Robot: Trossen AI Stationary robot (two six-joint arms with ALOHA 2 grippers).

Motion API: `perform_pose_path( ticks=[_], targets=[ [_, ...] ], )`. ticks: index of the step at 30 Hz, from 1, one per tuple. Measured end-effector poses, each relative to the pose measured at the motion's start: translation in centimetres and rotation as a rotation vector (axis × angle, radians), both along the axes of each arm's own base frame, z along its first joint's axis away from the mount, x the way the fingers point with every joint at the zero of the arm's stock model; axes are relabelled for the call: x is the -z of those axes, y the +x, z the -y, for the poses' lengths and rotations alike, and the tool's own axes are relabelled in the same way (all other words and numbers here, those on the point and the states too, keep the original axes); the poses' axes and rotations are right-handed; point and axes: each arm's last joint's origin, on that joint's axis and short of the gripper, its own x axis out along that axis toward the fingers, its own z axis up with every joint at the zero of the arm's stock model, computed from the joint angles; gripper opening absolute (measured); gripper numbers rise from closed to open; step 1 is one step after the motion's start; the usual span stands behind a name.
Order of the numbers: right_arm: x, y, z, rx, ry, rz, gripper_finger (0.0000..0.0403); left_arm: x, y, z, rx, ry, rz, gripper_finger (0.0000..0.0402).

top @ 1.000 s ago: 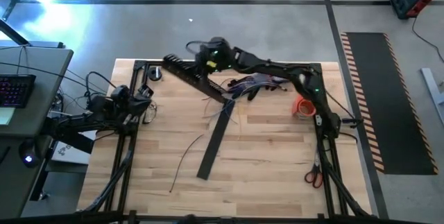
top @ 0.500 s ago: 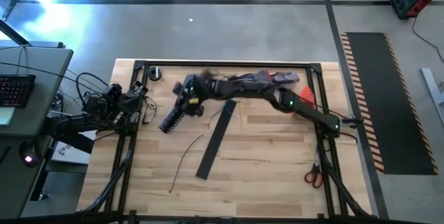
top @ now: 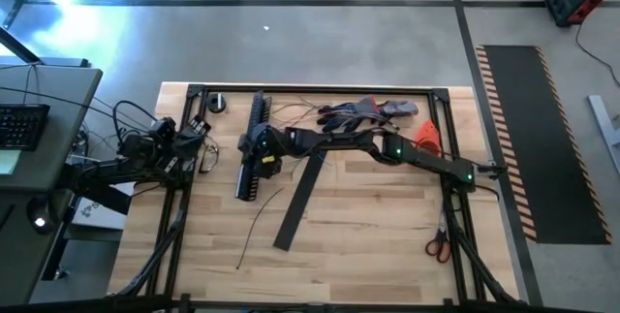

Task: Ziptie cables
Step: Put the black cable duct to into the top left of the table

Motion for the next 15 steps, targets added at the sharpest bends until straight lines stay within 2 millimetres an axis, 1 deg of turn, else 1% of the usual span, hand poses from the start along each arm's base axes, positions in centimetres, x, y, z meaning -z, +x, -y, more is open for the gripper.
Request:
perform_pose_path(
  ticks=[3, 6, 8, 11, 13, 15],
  targets=[
    [-0.4, 0.3, 0.0, 0.033, 0.045, 0.043, 0.0005, 0.2, 0.1, 0.0, 0.000, -0.003, -0.022, 0.0000],
    [-0.8, 0.5, 0.0, 0.032, 0.062, 0.089, 0.0034, 0.3, 0.3, 0.0, 0.000, -0.006, -0.042, 0.0000],
    [-1.0, 0.6, -0.1, 0.018, 0.072, 0.112, 0.0067, 0.3, 0.3, 0.0, 0.000, -0.006, -0.044, 0.0000],
    [-1.5, 0.8, -0.1, 0.026, 0.083, 0.166, 0.0126, 0.4, 0.3, 0.0, 0.000, -0.007, -0.051, 0.0000],
    [-2.0, 1.1, -0.3, 0.074, 0.066, 0.229, 0.0167, 0.4, 0.3, 0.0, 0.000, -0.006, -0.050, 0.0000],
    [-2.9, 1.3, -0.5, 0.163, 0.039, 0.290, 0.0204, 0.4, 0.3, 0.0, 0.000, -0.006, -0.050, 0.0000]
  ],
)
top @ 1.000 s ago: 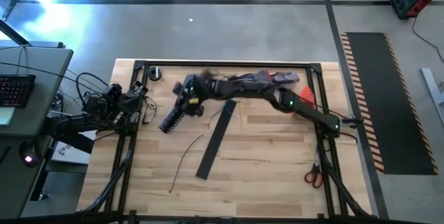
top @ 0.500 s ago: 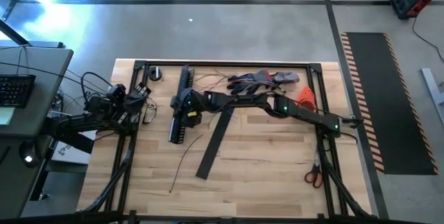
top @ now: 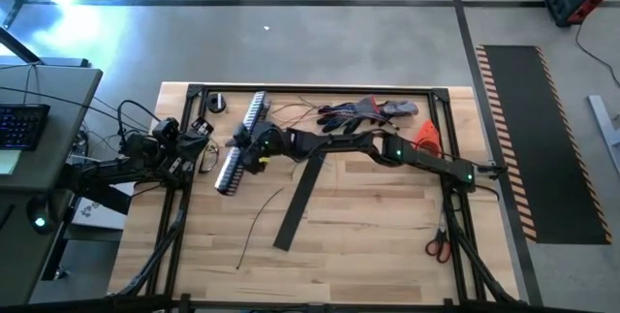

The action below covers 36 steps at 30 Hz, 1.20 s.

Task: Ziptie cables
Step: Put the black cable duct to into the top left of the table

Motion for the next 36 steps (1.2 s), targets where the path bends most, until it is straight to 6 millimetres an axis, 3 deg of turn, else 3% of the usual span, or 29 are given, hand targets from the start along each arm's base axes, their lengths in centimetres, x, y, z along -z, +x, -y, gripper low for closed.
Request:
perform_pose_path(
  ticks=[3, 7, 15, 22, 31, 36],
  targets=[
    [-1.1, 0.0, -0.5, 0.121, -0.015, 0.040, 0.0250, 0.0, 0.0, 0.0, 0.000, 0.000, 0.000, 0.0000],
    [-1.9, -0.2, -1.3, 0.089, -0.006, 0.002, 0.0287, 0.0, 0.0, 0.0, 0.001, 0.001, 0.000, 0.0000],
    [0.2, -1.1, -1.9, -0.003, 0.040, -0.224, 0.0293, 0.0, 0.0, 0.0, 0.001, 0.000, -0.004, 0.0000],
    [-0.1, -0.9, -1.5, 0.089, 0.123, -0.184, 0.0298, 0.2, 0.1, 0.0, 0.000, -0.003, -0.022, 0.0000],
    [-0.4, -0.8, -2.0, 0.184, 0.114, -0.144, 0.0346, 0.2, 0.1, 0.0, 0.001, -0.003, -0.021, 0.0000],
    [-0.6, -0.9, -2.0, 0.214, 0.127, -0.143, 0.0329, 0.2, 0.1, 0.0, 0.000, -0.003, -0.021, 0.0000]
  ],
)
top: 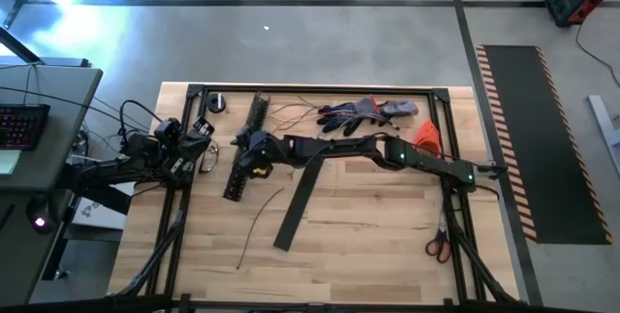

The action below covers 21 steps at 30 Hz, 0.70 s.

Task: Ziptie cables
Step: Put the black cable duct to into the top left of the table, then put the black cable duct cover into the middle right of the table

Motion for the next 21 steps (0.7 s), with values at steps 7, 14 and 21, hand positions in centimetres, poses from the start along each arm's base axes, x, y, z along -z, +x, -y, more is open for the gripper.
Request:
perform_pose_path(
  ticks=[7, 14, 21],
  targets=[
    [-6.4, -1.4, 0.5, 0.030, 0.127, 0.097, 0.0297, 0.0, 0.0, 0.0, 0.000, 0.000, -0.001, 0.0000],
    [-10.9, -7.4, 2.8, 0.177, 0.348, -0.277, 0.0284, 0.1, 0.0, 0.0, 0.000, -0.001, -0.007, 0.0000],
    [-13.8, -14.7, 7.3, 0.401, 0.681, -0.606, 0.0251, 0.1, 0.1, 0.0, 0.000, -0.002, -0.013, 0.0000]
  ],
)
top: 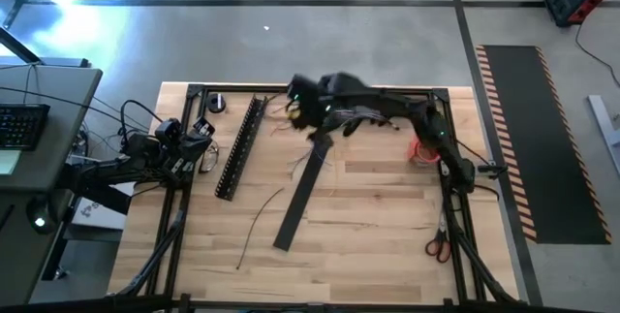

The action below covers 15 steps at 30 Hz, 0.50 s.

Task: Ziptie cables
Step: Put the black cable duct cover into the middle right of the table

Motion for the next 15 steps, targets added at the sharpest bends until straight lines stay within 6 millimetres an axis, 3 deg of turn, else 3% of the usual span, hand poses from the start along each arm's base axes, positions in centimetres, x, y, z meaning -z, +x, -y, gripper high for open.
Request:
perform_pose_path(
  ticks=[4, 10, 13, 15],
  targets=[
    [-2.1, -1.7, 0.4, 0.042, 0.029, 0.006, 0.0232, 0.1, 0.0, 0.0, 0.000, -0.001, -0.008, 0.0000],
    [-2.0, -2.0, -0.6, 0.031, 0.149, -0.023, 0.0215, 0.1, 0.1, 0.0, -0.001, -0.001, -0.010, 0.0000],
    [-0.8, -2.0, -1.3, 0.024, 0.215, -0.039, 0.0211, 0.1, 0.1, 0.0, -0.015, 0.017, -0.011, 0.0000],
    [1.5, -2.0, -1.8, 0.034, 0.230, -0.063, 0.0209, 0.1, 0.1, 0.0, -0.026, 0.030, -0.016, 0.0000]
  ],
)
